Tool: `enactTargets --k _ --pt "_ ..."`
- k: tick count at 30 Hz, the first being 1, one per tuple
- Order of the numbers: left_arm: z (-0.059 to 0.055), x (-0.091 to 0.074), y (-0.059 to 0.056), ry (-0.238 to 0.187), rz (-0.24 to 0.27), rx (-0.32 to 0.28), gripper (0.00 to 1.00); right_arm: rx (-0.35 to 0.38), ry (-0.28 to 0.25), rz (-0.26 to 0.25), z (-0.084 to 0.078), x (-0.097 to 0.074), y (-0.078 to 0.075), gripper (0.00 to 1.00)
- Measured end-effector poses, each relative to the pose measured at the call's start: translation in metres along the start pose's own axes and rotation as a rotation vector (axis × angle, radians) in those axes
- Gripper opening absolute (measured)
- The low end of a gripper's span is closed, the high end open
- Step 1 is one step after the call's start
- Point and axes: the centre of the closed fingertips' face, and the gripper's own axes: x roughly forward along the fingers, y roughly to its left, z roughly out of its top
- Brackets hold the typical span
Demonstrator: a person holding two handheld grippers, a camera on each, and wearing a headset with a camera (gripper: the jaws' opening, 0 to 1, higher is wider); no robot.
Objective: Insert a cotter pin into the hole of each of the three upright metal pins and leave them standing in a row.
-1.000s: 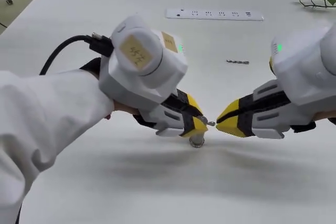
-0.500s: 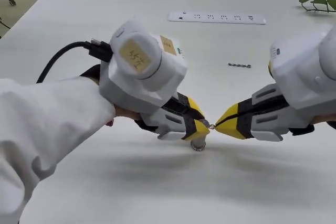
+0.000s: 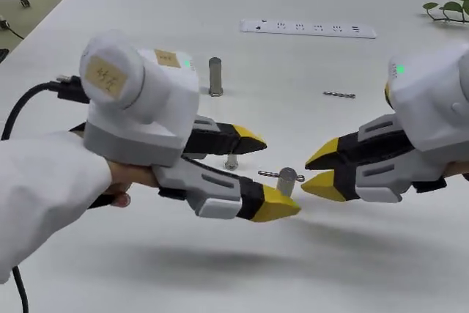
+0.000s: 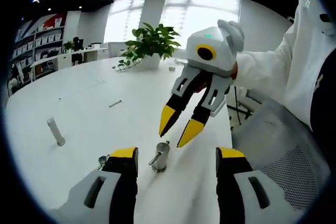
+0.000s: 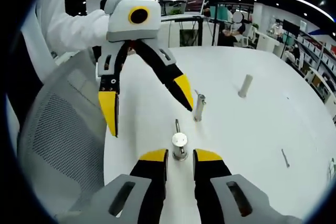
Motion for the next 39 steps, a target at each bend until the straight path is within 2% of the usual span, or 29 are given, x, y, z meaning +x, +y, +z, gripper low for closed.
enactTargets --k 3,5,7,10,11,12,13,14,17,26,31,39 --pt "-0.007 -0.005 -0.003 -0.005 0.020 -0.021 0.71 -0.001 0.004 0.009 0.001 0.005 0.002 0.17" --pt "-0.012 -0.007 -0.003 0.015 0.036 -0.035 0.78 -0.001 0.009 0.013 0.000 0.008 0.002 0.19" --pt "-0.015 -0.010 -0.005 0.021 0.046 -0.028 0.83 0.000 0.015 0.016 0.000 0.011 0.003 0.20" --pt "-0.016 -0.014 -0.005 0.008 0.070 -0.051 0.93 0.002 0.023 0.022 0.000 0.015 0.003 0.19" --pt "-0.016 -0.015 -0.005 0.007 0.082 -0.056 0.97 0.003 0.026 0.022 -0.001 0.017 0.002 0.19" --pt "-0.017 -0.016 -0.001 0.011 0.118 -0.047 0.99 0.004 0.028 0.023 -0.001 0.018 0.002 0.19" --pt "-0.015 -0.019 0.006 0.001 0.167 -0.030 0.99 0.006 0.032 0.024 -0.002 0.020 0.002 0.19" --pt "-0.014 -0.020 0.003 -0.004 0.157 -0.036 0.99 0.009 0.035 0.025 -0.003 0.021 0.002 0.18" --pt "-0.010 -0.022 0.001 -0.033 0.175 -0.050 0.99 0.016 0.046 0.023 -0.007 0.026 0.002 0.18" --pt "-0.020 -0.024 -0.002 -0.011 0.204 -0.070 0.99 0.021 0.040 0.027 -0.009 0.034 0.003 0.14" --pt "-0.021 -0.026 -0.004 -0.020 0.212 -0.090 0.99 0.012 0.045 0.026 -0.010 0.037 0.003 0.11" --pt "-0.028 -0.027 -0.007 -0.003 0.202 -0.107 0.95 0.001 0.043 0.031 -0.009 0.037 0.002 0.09"
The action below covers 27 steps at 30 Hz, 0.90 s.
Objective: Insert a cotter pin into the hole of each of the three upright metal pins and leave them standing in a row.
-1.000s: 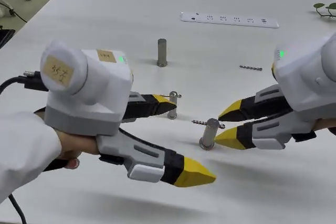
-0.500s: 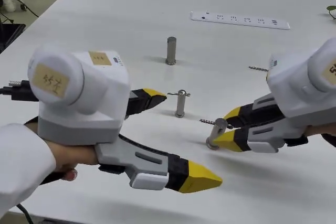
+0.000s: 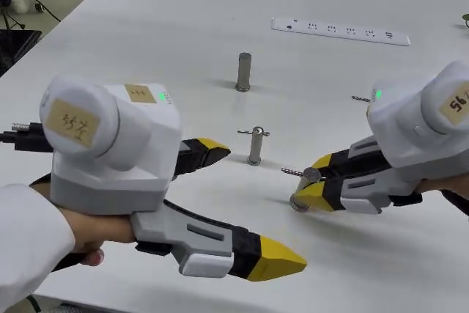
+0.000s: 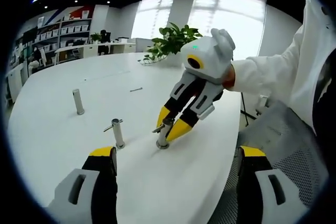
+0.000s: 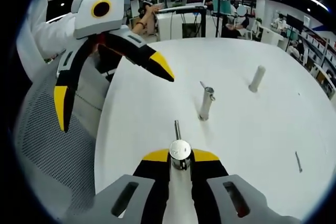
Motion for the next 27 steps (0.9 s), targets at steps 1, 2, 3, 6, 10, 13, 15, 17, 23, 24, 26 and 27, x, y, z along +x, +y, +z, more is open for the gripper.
enactTargets --k 1,2,3,6,10,13,15,17,23,24,26,27 --pt "0.000 0.000 0.000 0.001 0.000 -0.001 0.95 -0.004 0.002 0.000 0.000 0.000 0.000 0.09" --pt "0.000 -0.001 0.000 0.001 0.001 -0.001 0.95 -0.011 0.005 -0.001 0.000 0.000 0.000 0.09" --pt "0.000 -0.001 0.000 0.000 0.003 -0.002 0.95 -0.012 0.006 0.000 0.001 0.000 0.001 0.09" --pt "0.000 -0.002 0.001 -0.002 0.006 -0.007 0.94 -0.022 0.008 -0.004 0.001 0.000 0.001 0.08" --pt "-0.005 -0.004 0.000 0.019 -0.004 -0.012 0.94 -0.022 0.010 -0.008 0.002 -0.001 -0.002 0.08" --pt "-0.008 -0.005 0.000 0.030 0.003 -0.015 0.94 -0.045 0.017 -0.018 0.001 -0.005 -0.010 0.08" --pt "-0.008 -0.007 0.002 0.026 0.013 -0.021 0.94 -0.045 0.011 -0.022 0.002 -0.008 -0.018 0.08" --pt "-0.008 -0.009 0.004 0.022 0.021 -0.030 0.94 -0.046 0.003 -0.020 0.004 -0.011 -0.024 0.08" --pt "-0.009 -0.010 0.006 0.024 0.031 -0.048 0.93 -0.075 0.001 -0.030 0.006 -0.011 -0.041 0.08" --pt "-0.008 -0.010 0.007 0.021 0.034 -0.050 0.93 -0.080 0.003 -0.032 0.006 -0.011 -0.044 0.08" --pt "-0.007 -0.010 0.008 0.015 0.042 -0.052 0.93 -0.080 0.004 -0.032 0.006 -0.010 -0.048 0.08" --pt "-0.006 -0.010 0.009 0.014 0.045 -0.053 0.92 -0.072 0.004 -0.033 0.005 -0.010 -0.051 0.08"
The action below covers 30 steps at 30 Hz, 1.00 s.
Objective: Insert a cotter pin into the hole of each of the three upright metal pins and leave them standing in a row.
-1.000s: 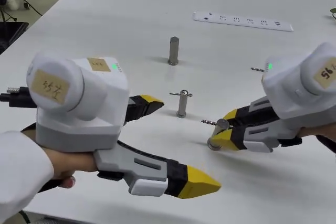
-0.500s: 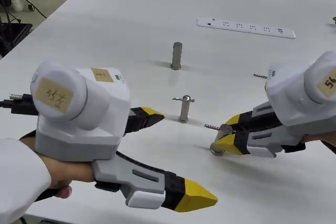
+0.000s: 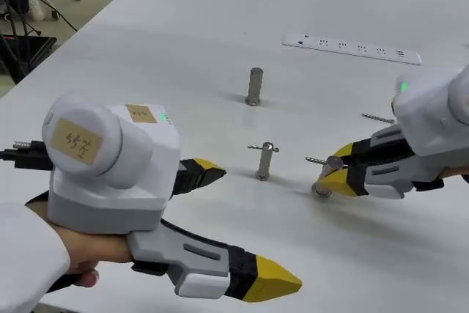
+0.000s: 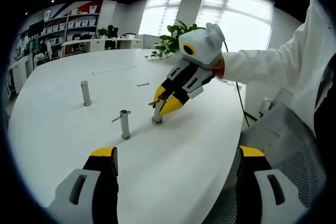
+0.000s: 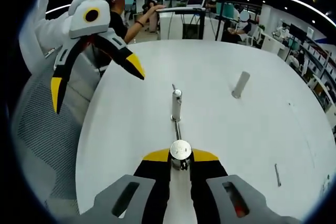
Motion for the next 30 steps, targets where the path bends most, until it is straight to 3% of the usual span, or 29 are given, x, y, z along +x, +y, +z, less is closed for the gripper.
enactTargets --k 9,20,30 --pt "0.005 0.000 0.001 -0.016 0.016 0.001 0.91 0.014 0.010 0.005 -0.004 0.005 -0.005 0.08" --pt "0.011 0.000 0.000 -0.034 0.021 -0.008 0.91 0.018 -0.026 0.003 -0.003 0.007 -0.006 0.09" --pt "0.018 -0.002 0.003 -0.059 0.036 -0.033 0.90 0.100 -0.031 -0.044 -0.005 0.001 -0.006 0.16"
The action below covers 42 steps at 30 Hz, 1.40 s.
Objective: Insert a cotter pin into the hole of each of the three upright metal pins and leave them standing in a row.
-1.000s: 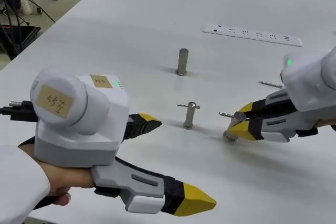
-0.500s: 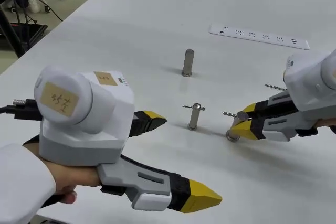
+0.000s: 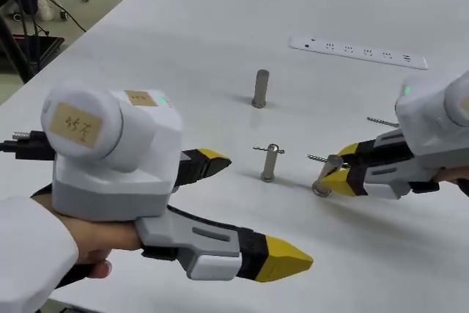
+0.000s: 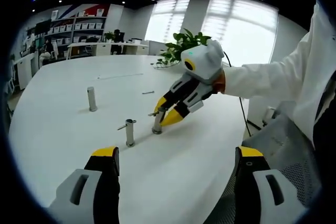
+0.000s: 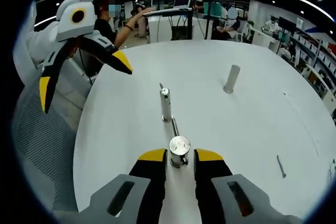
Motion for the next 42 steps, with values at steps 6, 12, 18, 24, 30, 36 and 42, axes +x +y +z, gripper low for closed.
enactTargets --k 6,12,18,24,30,36,42 --pt "-0.004 -0.004 0.001 0.014 0.006 0.005 0.89 0.155 -0.104 -0.038 0.009 -0.022 0.005 0.36" --pt "-0.006 -0.006 0.000 0.010 0.010 0.001 0.90 0.238 -0.190 -0.102 0.018 -0.048 0.009 0.44" --pt "-0.011 -0.008 0.000 0.018 0.011 -0.007 0.91 0.281 -0.255 -0.138 0.027 -0.065 0.014 0.54" --pt "-0.015 -0.011 0.000 0.020 0.012 -0.018 0.91 0.311 -0.263 -0.159 0.027 -0.073 0.022 0.67" --pt "-0.016 -0.014 0.001 0.007 0.018 -0.040 0.92 0.393 -0.211 -0.166 0.002 -0.071 0.032 0.74" --pt "-0.017 -0.016 0.000 0.001 0.015 -0.068 0.92 0.415 -0.131 -0.193 -0.020 -0.073 0.040 0.88" --pt "-0.020 -0.016 0.000 0.018 0.022 -0.076 0.93 0.458 -0.151 -0.202 -0.022 -0.078 0.044 0.97"
